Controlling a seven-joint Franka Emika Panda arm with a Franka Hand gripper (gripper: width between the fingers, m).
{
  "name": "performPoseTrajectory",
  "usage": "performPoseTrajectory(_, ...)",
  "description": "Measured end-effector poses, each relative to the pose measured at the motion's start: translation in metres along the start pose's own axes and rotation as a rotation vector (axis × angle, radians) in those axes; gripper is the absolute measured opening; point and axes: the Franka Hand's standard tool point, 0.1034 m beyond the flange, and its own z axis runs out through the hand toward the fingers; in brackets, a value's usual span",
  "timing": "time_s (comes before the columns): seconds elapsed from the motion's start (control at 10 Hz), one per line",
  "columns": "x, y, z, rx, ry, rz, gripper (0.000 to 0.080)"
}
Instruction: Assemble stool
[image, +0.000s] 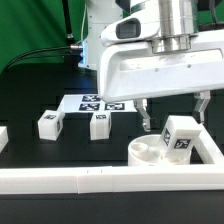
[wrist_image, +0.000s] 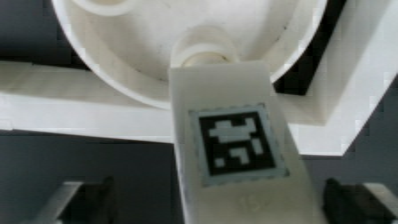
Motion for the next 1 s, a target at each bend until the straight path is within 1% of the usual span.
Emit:
performPoseTrajectory(0.1,0.0,0.0,0.0,0.0,0.0,-0.001,0.064)
performPoseTrajectory(0.3,0.0,0.0,-0.001,0.0,0.0,-0.001,0.0647)
performPoseTrajectory(0.4,0.002,0.0,-0.005,0.0,0.0,-0.001,0.0647)
performPoseTrajectory(0.5,0.005,-0.001,-0.012,0.003,-0.009,-0.002,0.0649)
performPoseTrajectory(0.7,0.017,-0.003,-0.035,0.009,-0.03,-0.006,0.0649)
performPoseTrajectory(0.9,0.014,-0.003,-0.03,0.01,-0.041,-0.006,0.0649)
performPoseTrajectory(1.0,0.015,-0.003,-0.031,0.01,-0.04,-0.006,0.0649)
